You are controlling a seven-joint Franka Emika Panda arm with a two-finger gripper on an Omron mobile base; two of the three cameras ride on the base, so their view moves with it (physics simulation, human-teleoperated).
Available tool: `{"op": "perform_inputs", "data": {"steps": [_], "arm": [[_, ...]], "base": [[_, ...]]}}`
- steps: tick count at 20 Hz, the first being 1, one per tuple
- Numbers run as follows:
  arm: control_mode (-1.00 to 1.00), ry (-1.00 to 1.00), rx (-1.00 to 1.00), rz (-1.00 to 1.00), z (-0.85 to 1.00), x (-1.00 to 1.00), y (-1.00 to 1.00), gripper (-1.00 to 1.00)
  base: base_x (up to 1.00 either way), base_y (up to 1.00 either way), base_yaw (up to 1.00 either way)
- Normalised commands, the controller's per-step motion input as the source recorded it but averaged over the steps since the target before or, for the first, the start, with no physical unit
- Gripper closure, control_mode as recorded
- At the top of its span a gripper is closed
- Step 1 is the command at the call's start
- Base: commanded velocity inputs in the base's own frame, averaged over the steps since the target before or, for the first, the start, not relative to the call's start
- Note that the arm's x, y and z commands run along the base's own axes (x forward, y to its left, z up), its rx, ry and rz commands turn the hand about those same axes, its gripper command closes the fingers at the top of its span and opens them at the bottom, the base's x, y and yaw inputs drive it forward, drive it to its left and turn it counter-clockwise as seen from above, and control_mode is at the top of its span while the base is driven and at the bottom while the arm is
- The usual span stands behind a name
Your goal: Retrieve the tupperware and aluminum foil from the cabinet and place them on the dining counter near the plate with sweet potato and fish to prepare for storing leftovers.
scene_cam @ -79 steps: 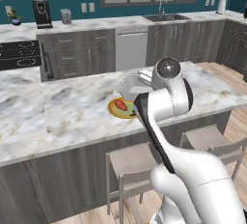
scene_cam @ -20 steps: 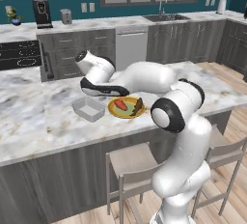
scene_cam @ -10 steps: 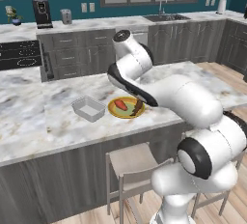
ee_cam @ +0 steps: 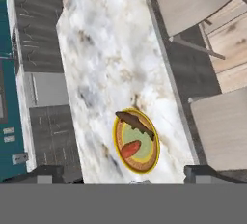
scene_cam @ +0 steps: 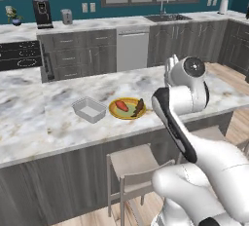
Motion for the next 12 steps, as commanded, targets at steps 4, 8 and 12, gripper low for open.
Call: {"op": "perform_inputs", "data": {"steps": [4,8,12], "arm": [[-1.0,-0.08,0.13,0.14,0.51,-1.0,-0.5,-1.0],[1.0,0.04,0.0,0.01,0.43,-0.75,-0.19,-1.0],[1.0,0.0,0.0,0.0,0.0,0.0,0.0,-1.0]], "base": [[0.0,0.0,0.0],[-0.25,-0.02,0.0],[-1.0,-0.18,-0.07]]}}
